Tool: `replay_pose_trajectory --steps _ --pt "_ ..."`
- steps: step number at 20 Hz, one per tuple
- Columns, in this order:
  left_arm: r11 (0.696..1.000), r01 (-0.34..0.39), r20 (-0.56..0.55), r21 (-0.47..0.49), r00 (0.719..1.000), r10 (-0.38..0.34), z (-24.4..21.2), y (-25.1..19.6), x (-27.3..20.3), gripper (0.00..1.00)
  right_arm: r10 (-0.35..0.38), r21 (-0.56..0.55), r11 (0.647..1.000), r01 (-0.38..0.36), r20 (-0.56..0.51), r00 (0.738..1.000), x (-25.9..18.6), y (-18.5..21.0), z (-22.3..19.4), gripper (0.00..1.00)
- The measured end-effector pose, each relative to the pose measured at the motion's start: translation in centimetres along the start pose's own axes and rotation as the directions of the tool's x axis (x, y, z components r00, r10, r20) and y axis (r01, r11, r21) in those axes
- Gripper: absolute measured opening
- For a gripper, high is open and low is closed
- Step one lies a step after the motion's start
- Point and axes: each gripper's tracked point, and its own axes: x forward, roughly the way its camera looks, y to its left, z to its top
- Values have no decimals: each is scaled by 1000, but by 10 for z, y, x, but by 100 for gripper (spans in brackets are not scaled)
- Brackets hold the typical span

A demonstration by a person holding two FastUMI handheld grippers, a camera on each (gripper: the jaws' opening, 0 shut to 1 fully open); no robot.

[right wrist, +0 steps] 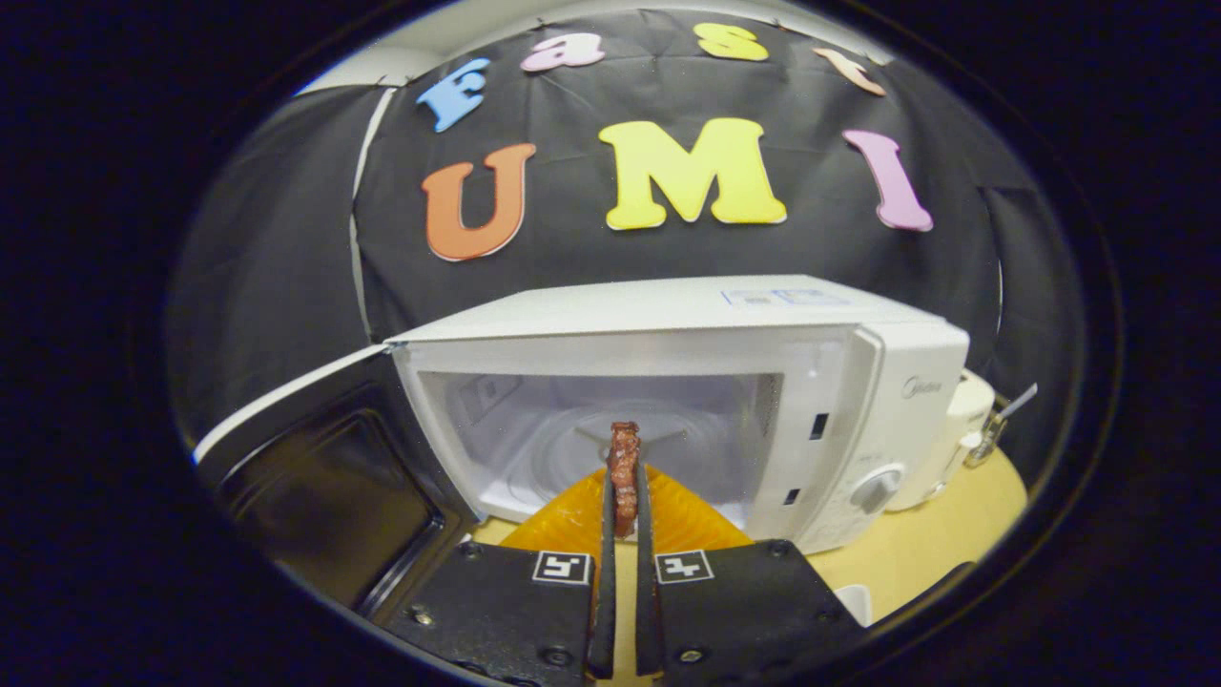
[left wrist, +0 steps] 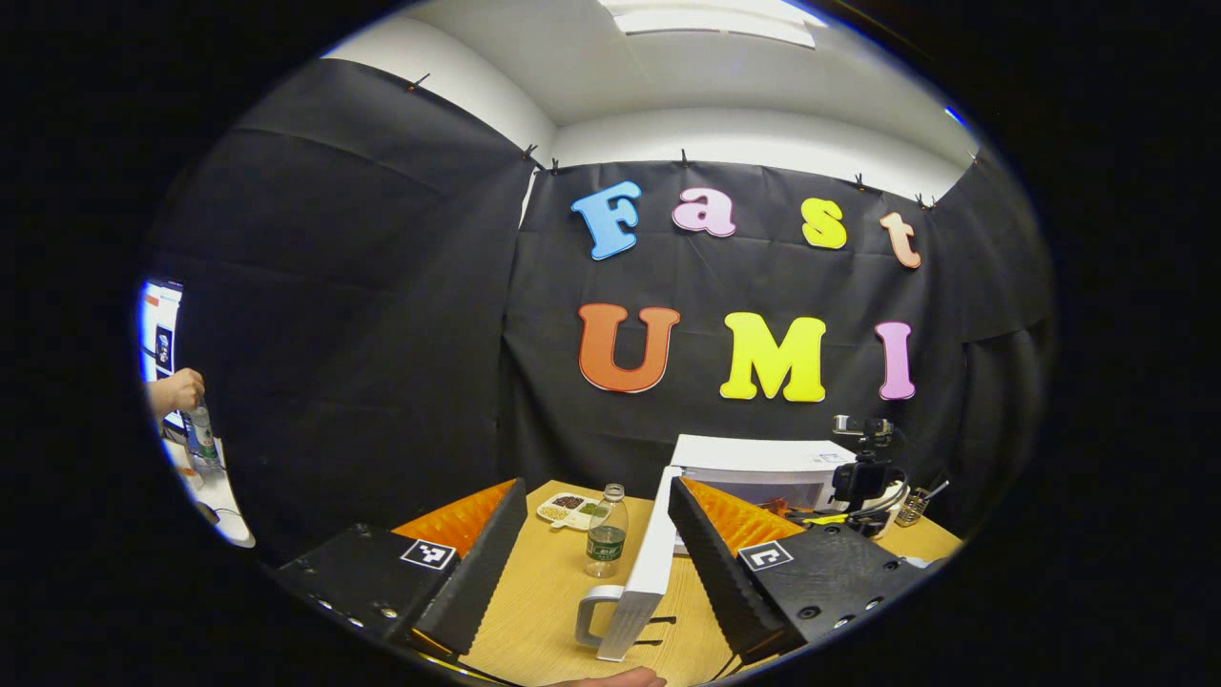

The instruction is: Open the microwave oven with the left hand, put the food in, and close the microwave oven.

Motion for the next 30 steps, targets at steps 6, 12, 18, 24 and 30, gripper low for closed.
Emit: replay_pose_trajectory --steps 6,12,18,24,30 --pt "991 126 -18 44 992 -126 -3 -29 -18 92 23 319 947 -42 62 998 54 22 7 12" --pt "988 133 -46 81 990 -130 -10 -29 -18 92 -47 621 784 17 32 998 90 13 -3 12" --pt "987 137 -77 88 989 -130 -20 -29 -16 92 -95 622 781 58 27 995 106 5 -2 15" --pt "987 132 -85 86 988 -125 -26 -25 -19 92 -200 467 871 153 51 979 92 -15 -1 100" --pt "991 117 -86 69 990 -111 -33 -11 -22 92 -126 439 895 80 76 989 44 -4 2 100"
